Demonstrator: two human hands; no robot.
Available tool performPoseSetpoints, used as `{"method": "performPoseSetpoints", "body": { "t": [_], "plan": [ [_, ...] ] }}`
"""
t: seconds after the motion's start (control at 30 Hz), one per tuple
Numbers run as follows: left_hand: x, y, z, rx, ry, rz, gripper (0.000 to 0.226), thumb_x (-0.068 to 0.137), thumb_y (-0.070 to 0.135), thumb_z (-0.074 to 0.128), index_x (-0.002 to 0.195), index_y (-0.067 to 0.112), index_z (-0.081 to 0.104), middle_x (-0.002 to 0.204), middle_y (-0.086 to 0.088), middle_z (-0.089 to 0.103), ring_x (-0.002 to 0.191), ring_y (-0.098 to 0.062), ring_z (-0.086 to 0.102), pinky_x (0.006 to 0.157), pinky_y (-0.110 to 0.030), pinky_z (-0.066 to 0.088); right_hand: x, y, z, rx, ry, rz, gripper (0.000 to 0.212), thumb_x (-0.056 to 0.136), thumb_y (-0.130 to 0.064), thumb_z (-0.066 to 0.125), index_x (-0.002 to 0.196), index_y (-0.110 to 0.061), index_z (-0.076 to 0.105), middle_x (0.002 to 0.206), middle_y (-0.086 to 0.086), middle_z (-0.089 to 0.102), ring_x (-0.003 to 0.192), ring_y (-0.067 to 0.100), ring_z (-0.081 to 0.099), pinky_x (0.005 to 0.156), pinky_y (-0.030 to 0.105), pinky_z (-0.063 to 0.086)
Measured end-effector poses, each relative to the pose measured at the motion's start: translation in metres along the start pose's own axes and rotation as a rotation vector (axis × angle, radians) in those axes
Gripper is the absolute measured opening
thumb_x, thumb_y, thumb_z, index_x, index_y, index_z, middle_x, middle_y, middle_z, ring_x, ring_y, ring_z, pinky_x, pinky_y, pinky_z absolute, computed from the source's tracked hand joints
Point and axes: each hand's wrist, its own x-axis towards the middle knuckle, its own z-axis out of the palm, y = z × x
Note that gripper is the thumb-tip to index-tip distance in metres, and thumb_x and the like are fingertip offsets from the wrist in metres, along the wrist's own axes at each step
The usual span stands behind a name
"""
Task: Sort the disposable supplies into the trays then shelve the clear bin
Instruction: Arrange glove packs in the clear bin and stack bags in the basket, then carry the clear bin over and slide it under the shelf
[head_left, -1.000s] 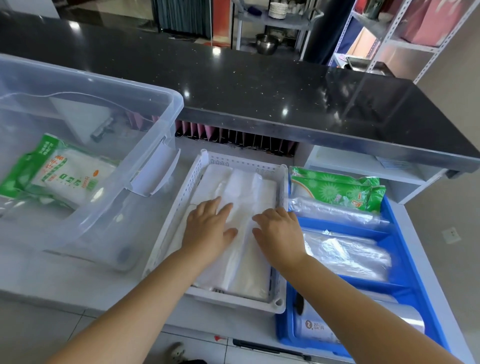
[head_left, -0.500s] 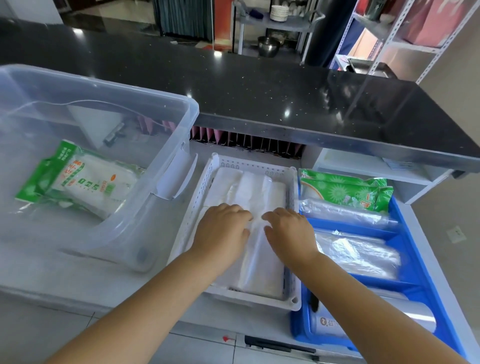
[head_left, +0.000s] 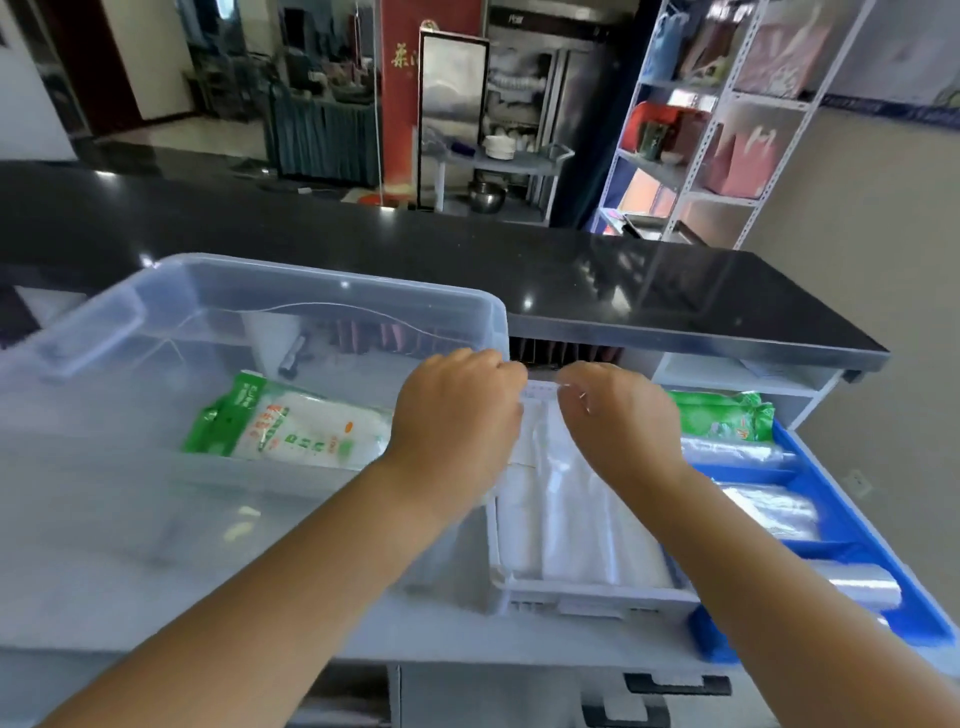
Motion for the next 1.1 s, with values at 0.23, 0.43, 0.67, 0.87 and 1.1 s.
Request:
{"method": "performPoseSetpoints", "body": {
  "t": [0.23, 0.43, 0.67, 0.87, 1.1],
  "plan": [
    [-0.04, -0.126, -0.054, 0.109, 0.014, -0.094, 0.004, 0.07, 0.007, 0.065, 0.072, 0.01, 0.068, 0.068, -0.009, 0.066, 0.067, -0.035, 0.06, 0.053, -0.034, 0.041, 0.012, -0.091, 0.0, -0.113, -0.073, 0.068, 0.024, 0.087, -0.025, 0.051, 0.108, -0.021, 0.062, 0.102, 0.001, 0.066, 0.086, 0.027, 0.06, 0.062, 0.032, 0.044],
    [-0.054, -0.225, -0.073, 0.295, -0.112, -0.346, 0.013, 0.082, 0.01, 0.054, 0.08, 0.012, 0.067, 0.087, -0.007, 0.067, 0.081, -0.032, 0.059, 0.055, -0.032, 0.033, 0.015, -0.112, 0.008, -0.295, -0.271, 0.097, 0.028, 0.089, -0.022, 0.05, 0.116, -0.017, 0.055, 0.11, 0.006, 0.056, 0.103, 0.026, 0.049, 0.062, 0.032, 0.04],
    [-0.059, -0.288, -0.082, 0.507, -0.301, -0.599, 0.036, 0.083, 0.005, 0.056, 0.118, 0.011, 0.054, 0.117, -0.012, 0.054, 0.111, -0.03, 0.049, 0.077, -0.036, 0.044, 0.02, -0.113, 0.013, -0.238, -0.356, 0.191, 0.028, 0.086, -0.007, 0.05, 0.113, -0.009, 0.044, 0.098, 0.011, 0.048, 0.074, 0.028, 0.048, 0.056, 0.033, 0.039],
    [-0.071, -0.311, -0.069, 0.36, -0.33, -0.875, 0.033, 0.085, 0.001, 0.055, 0.118, 0.001, 0.052, 0.117, -0.018, 0.06, 0.108, -0.039, 0.058, 0.081, -0.041, 0.047, 0.016, -0.114, 0.016, -0.132, -0.327, 0.253, 0.014, 0.085, 0.003, 0.045, 0.095, -0.005, 0.043, 0.091, 0.011, 0.04, 0.053, 0.019, 0.034, 0.049, 0.03, 0.031],
    [-0.092, -0.322, -0.084, 0.226, -0.297, -0.844, 0.028, 0.083, 0.003, 0.055, 0.111, 0.002, 0.058, 0.105, -0.02, 0.063, 0.095, -0.04, 0.061, 0.064, -0.035, 0.04, -0.004, -0.133, 0.007, -0.024, -0.278, 0.398, 0.013, 0.081, 0.004, 0.046, 0.092, -0.003, 0.049, 0.093, 0.013, 0.046, 0.064, 0.026, 0.047, 0.054, 0.032, 0.038]
  ]
}}
